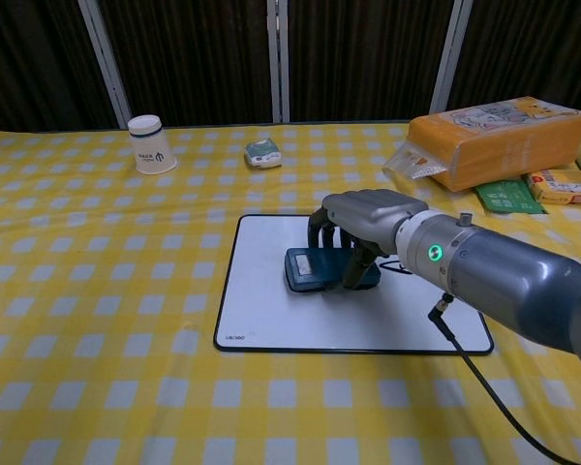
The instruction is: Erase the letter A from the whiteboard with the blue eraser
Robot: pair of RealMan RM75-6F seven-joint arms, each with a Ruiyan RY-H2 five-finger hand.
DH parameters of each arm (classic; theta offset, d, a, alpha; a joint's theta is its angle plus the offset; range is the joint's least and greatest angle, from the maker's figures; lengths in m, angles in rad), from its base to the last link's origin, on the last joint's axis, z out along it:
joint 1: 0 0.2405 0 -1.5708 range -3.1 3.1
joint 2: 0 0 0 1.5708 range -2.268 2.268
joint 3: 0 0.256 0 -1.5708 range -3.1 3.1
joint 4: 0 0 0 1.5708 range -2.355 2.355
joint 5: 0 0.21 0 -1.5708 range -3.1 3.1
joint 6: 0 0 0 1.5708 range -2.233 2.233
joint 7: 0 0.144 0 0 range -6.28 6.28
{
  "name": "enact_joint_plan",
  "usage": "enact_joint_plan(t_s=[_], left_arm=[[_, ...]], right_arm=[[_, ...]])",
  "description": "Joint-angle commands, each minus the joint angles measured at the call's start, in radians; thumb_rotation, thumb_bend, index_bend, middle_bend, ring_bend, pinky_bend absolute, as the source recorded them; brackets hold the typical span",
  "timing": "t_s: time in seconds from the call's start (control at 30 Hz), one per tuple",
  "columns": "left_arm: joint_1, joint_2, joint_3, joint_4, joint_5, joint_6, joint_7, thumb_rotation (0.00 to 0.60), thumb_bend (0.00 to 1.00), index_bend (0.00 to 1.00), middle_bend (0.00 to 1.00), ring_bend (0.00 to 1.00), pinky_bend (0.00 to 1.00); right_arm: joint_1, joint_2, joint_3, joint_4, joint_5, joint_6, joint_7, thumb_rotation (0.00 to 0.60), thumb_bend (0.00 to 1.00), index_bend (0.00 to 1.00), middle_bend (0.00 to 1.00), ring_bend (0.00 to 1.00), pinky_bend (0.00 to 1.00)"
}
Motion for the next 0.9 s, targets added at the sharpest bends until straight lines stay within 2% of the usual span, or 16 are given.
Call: enact_joint_plan(t_s=[0.03,0.9], left_arm=[[-0.001,-0.001,0.002,0.0,0.0,-0.003,0.002,0.6,0.13,0.0,0.0,0.0,0.0],[0.0,0.003,0.004,-0.01,0.007,0.008,-0.001,0.6,0.13,0.0,0.0,0.0,0.0]], right_arm=[[-0.005,0.006,-0.004,0.007,0.002,-0.001,0.006,0.6,0.34,0.86,0.73,0.71,0.75],[-0.06,0.12,-0.037,-0.025,0.032,0.045,-0.009,0.6,0.34,0.86,0.74,0.72,0.76]])
